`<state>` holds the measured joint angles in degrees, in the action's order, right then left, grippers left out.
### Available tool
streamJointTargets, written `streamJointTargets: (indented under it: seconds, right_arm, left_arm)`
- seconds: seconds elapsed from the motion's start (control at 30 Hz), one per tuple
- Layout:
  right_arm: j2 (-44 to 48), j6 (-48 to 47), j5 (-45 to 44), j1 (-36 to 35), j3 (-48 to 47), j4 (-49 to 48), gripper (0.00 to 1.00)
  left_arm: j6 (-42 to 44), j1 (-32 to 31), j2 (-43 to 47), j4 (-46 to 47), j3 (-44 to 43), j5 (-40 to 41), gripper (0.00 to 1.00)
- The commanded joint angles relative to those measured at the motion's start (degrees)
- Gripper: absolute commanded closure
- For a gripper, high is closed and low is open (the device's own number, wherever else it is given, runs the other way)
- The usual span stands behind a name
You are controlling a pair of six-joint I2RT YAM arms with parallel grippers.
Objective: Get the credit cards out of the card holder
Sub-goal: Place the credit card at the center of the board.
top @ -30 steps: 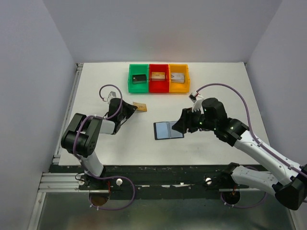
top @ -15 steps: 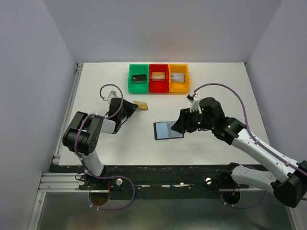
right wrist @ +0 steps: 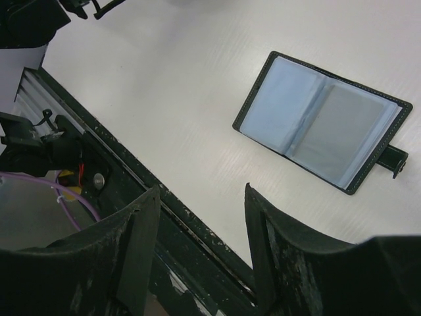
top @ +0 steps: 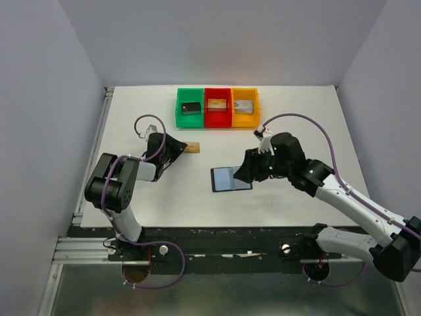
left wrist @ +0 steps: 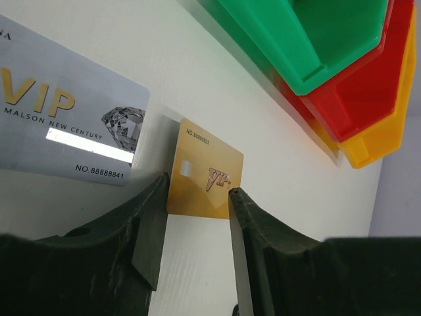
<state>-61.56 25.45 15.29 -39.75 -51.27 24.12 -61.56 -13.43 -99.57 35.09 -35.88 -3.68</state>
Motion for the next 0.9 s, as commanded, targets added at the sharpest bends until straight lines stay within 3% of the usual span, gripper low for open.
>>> streamJointTargets:
  seconds: [0.0, 0.3, 0.7, 0.87]
  right_arm:
    - [-1.1, -0.8, -0.8, -0.1, -1.5, 1.1, 0.38]
    - [-2.2, -0.9, -1.6, -0.1, -1.6, 1.9, 0.38]
    - [-2.4, -2.2, -4.9, -0.1, -2.4, 4.1, 0.38]
    - [-2.6, -1.8, -11.4, -0.1, -2.3, 5.8, 0.37]
  left_arm:
    - [3.5, 0.4, 1.4, -5.7, -3.0, -1.7, 0.48]
    - [10.0, 0.4, 3.2, -19.6, -8.5, 0.2, 0.43]
    - [13.7, 0.4, 4.5, -27.5, -11.1, 2.5, 0.4]
    - [14.7, 0.2, 9.8, -30.1, -10.5, 6.8, 0.34]
